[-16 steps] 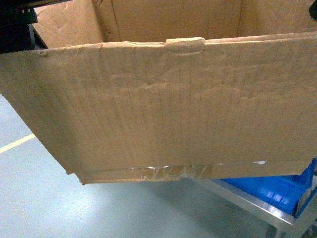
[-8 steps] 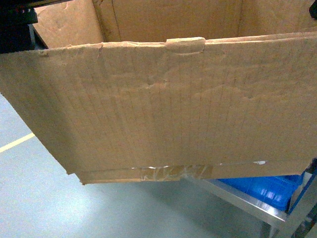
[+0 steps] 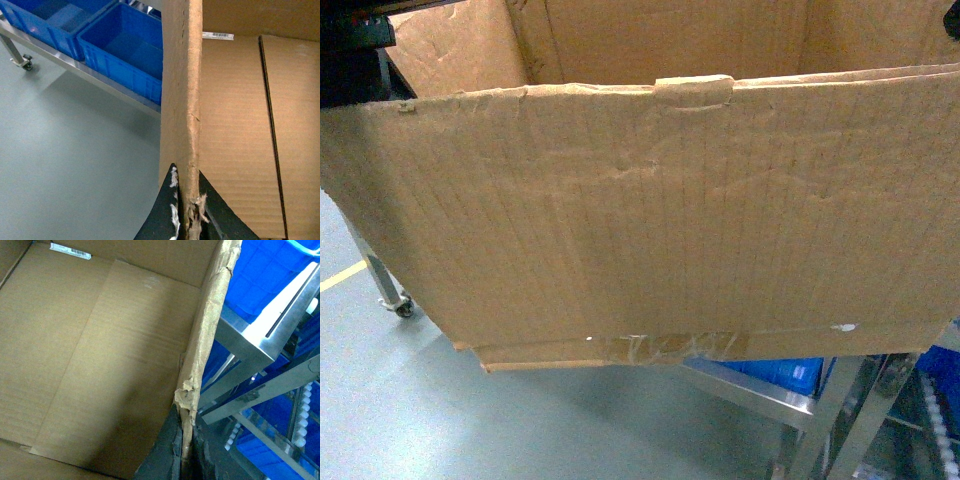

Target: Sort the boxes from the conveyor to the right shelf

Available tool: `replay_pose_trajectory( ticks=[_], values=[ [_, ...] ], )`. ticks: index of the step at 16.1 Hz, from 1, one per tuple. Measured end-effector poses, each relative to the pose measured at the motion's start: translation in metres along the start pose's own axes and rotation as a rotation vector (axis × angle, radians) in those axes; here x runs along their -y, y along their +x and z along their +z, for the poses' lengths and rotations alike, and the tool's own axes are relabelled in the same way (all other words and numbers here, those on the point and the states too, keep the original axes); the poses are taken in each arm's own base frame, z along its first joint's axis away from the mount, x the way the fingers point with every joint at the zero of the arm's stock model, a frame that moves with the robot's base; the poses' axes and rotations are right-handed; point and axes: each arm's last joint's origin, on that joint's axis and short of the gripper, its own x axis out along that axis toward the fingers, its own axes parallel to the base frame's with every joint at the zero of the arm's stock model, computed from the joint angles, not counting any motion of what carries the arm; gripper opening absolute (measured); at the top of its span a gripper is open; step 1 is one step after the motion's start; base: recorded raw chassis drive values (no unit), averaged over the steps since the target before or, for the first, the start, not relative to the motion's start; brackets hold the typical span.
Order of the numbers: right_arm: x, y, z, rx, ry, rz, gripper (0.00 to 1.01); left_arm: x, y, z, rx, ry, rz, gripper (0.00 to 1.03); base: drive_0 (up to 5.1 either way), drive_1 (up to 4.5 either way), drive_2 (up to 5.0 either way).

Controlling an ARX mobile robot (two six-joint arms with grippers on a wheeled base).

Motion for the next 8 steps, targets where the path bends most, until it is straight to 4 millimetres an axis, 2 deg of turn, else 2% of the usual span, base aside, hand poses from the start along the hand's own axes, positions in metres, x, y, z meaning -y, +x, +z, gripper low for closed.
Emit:
replay_pose_trajectory(
  ticks=[8],
  values=[
    [0.0000,0.0000,0.0000,0.000,0.000,0.000,0.02,0.0000,0.0000,0.0000,0.000,0.000,0.000,0.02,-1.0,-1.03,-1.0]
  ],
)
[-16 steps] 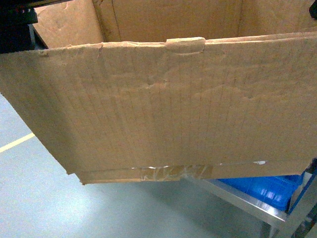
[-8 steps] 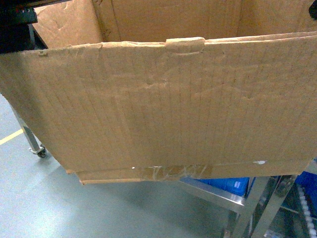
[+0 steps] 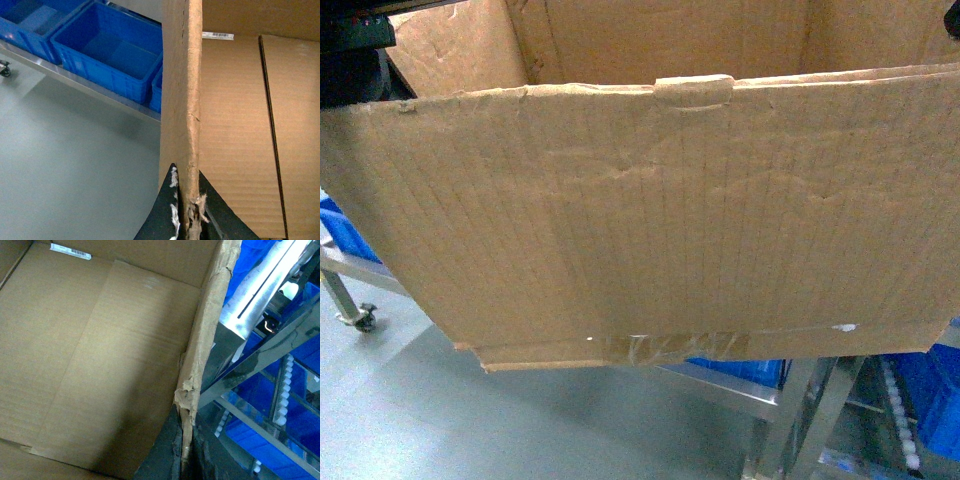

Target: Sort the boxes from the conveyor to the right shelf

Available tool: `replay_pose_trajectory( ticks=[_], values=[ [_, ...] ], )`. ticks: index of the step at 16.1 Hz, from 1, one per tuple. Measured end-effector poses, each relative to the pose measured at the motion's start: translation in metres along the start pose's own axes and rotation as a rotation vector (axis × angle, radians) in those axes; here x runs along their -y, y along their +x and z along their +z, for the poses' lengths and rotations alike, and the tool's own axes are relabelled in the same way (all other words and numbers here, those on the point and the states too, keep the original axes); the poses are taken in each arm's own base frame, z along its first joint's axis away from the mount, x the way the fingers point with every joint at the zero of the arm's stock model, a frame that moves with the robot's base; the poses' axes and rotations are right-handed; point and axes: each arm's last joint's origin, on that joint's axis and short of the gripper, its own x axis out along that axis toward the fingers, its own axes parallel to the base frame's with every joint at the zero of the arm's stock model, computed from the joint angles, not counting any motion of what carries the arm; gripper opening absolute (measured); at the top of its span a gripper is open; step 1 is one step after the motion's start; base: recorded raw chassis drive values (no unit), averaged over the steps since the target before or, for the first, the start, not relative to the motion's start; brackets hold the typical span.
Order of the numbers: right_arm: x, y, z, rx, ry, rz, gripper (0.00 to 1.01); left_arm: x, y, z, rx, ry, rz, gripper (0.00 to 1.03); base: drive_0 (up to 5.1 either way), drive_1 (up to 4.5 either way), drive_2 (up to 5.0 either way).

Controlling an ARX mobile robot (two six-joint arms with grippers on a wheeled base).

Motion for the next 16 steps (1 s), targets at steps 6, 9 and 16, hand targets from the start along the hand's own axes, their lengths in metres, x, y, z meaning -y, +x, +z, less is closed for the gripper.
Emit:
replay_pose_trajectory(
  ticks=[6,9,16],
  values=[
    [0.0000,0.0000,0.0000,0.000,0.000,0.000,0.02,0.0000,0.0000,0.0000,0.000,0.000,0.000,0.02,-1.0,-0.99,-1.0],
    [0.0000,0.0000,0.0000,0.000,0.000,0.000,0.02,0.0000,0.0000,0.0000,0.000,0.000,0.000,0.02,-1.0,-0.99,-1.0],
    [-0.0002,0.0006,-0.0001,-0.001,0.000,0.001,0.02,-0.0001,0.0000,0.0000,0.000,-0.001,0.000,0.02,-1.5,-2.32,0.8]
  ],
)
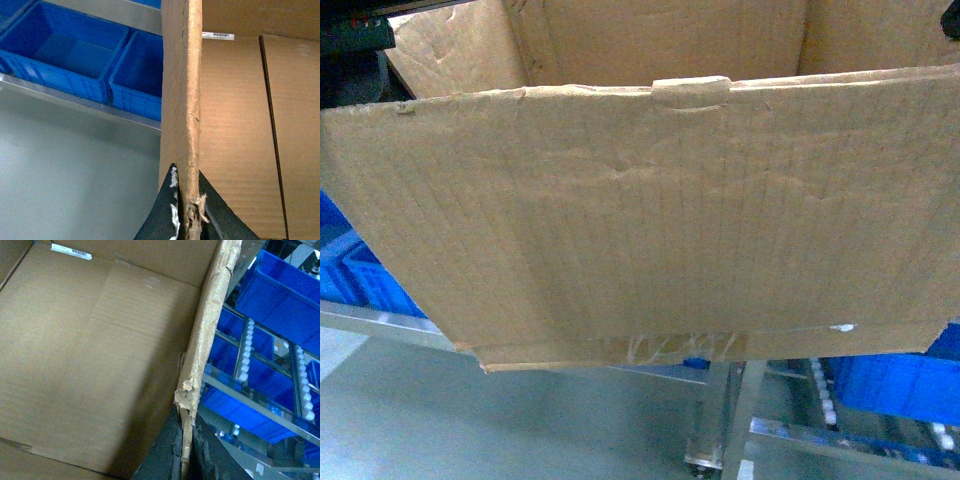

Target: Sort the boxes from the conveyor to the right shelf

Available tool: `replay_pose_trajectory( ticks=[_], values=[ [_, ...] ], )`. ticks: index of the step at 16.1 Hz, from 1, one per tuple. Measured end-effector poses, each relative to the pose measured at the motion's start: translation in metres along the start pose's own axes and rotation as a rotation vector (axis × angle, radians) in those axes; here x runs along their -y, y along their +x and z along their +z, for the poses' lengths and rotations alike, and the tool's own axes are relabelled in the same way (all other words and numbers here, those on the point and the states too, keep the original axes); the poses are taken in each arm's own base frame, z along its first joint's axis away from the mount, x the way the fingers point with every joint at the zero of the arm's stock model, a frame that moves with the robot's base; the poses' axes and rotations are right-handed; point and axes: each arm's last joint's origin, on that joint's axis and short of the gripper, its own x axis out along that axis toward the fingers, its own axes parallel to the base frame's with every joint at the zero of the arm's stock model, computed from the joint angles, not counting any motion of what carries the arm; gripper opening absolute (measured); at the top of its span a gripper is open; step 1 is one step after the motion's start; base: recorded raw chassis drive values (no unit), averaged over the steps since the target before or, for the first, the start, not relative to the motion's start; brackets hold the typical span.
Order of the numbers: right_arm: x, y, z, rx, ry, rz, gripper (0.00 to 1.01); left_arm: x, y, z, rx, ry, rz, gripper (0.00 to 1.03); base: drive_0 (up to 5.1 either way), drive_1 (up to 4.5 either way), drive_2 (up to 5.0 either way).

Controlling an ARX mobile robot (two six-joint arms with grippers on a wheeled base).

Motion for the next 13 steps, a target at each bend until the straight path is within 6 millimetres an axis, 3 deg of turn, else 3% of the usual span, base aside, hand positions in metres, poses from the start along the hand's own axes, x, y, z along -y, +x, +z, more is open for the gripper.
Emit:
replay_pose_trajectory(
  ticks=[13],
  values=[
    [0.0001,-0.0007,0.0002,0.001,0.001,0.000,0.02,-0.0002,-0.0015,0.0007,0.004,-0.001,-0.002,0.02,-1.0,-1.30,-0.7]
  ],
)
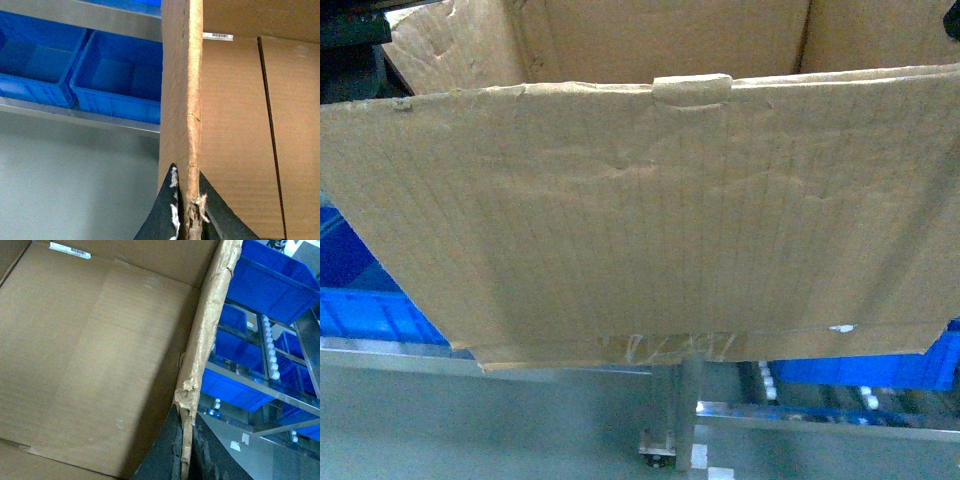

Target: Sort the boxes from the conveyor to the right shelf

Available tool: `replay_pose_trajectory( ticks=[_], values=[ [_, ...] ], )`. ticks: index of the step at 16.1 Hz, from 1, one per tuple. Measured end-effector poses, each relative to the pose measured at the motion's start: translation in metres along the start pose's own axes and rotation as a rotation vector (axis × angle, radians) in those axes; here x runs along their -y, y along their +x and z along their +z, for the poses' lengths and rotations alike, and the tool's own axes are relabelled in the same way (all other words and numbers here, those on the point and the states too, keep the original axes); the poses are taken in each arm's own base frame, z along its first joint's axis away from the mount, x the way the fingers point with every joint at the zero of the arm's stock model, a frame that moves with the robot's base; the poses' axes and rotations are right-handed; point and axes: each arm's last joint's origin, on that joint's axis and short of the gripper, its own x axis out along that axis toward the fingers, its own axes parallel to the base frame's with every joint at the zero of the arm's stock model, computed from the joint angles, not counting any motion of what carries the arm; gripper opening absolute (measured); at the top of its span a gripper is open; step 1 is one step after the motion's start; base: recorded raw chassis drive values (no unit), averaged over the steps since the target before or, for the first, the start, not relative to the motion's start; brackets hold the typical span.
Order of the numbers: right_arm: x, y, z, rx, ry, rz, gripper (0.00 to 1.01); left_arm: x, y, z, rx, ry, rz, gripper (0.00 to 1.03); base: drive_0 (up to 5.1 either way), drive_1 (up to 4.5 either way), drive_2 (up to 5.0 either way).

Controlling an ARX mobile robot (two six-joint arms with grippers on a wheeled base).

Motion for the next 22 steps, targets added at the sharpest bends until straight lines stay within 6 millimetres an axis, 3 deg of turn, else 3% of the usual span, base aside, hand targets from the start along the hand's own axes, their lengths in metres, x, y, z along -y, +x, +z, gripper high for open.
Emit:
replay_pose_trajectory(
  ticks=[5,22],
  values=[
    [0.0000,0.0000,0.0000,0.000,0.000,0.000,0.02,0.0000,0.0001,0.0000,0.000,0.000,0.000,0.02,-0.1,-0.12,-0.1],
    [0.0000,0.0000,-0.0001,-0.001,-0.001,0.000,0.02,-0.0003,0.0004,0.0000,0.000,-0.001,0.001,0.02,4.0,-2.05,-2.0]
  ],
)
